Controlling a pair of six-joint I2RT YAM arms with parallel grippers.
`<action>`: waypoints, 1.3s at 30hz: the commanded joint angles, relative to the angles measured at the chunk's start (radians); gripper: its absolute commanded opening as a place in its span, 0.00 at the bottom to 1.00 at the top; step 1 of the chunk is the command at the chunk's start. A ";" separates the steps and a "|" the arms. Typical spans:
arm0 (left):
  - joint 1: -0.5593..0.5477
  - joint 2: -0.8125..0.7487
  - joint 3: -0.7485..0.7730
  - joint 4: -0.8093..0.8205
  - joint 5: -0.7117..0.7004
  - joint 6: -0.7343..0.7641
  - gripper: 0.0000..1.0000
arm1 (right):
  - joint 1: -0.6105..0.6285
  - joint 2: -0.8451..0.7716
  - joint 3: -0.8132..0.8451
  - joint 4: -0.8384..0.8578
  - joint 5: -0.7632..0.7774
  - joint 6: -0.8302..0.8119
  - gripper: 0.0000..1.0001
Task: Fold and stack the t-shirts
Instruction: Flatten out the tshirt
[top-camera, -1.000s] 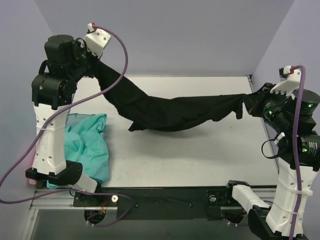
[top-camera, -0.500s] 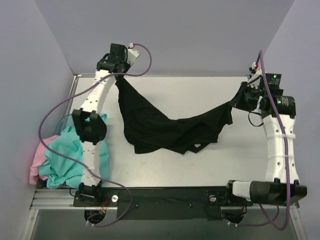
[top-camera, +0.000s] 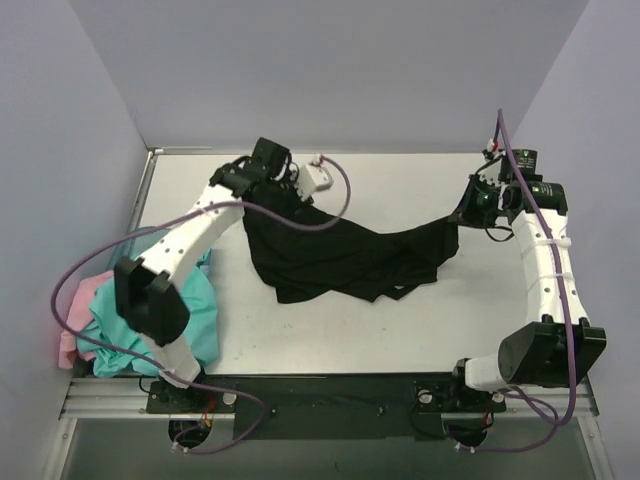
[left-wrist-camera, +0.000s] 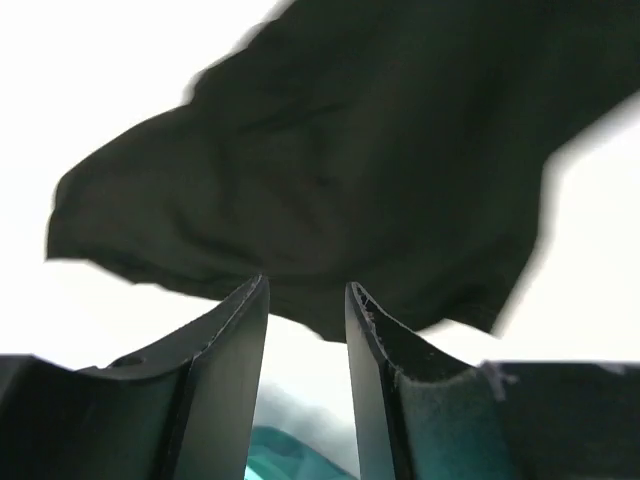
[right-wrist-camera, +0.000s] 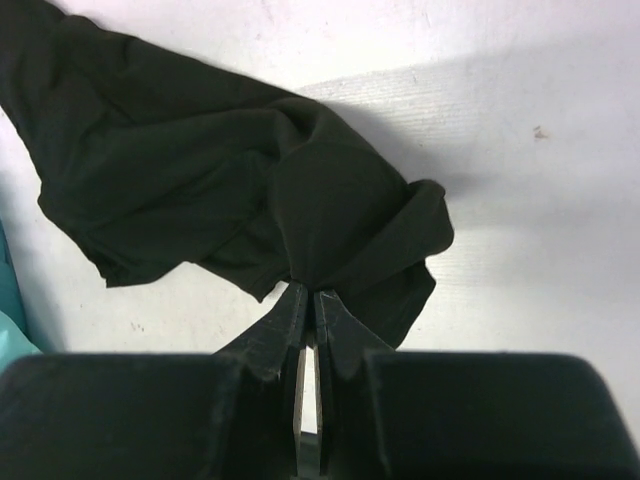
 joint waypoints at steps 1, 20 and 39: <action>-0.157 -0.214 -0.308 -0.026 0.195 0.161 0.46 | -0.007 -0.028 -0.038 0.012 -0.018 0.014 0.00; -0.192 -0.107 -0.677 0.302 0.000 0.078 0.55 | -0.007 -0.074 -0.126 0.042 -0.024 0.001 0.00; 0.117 -0.271 -0.095 -0.038 -0.055 0.043 0.00 | -0.211 -0.094 0.178 0.051 -0.104 0.103 0.00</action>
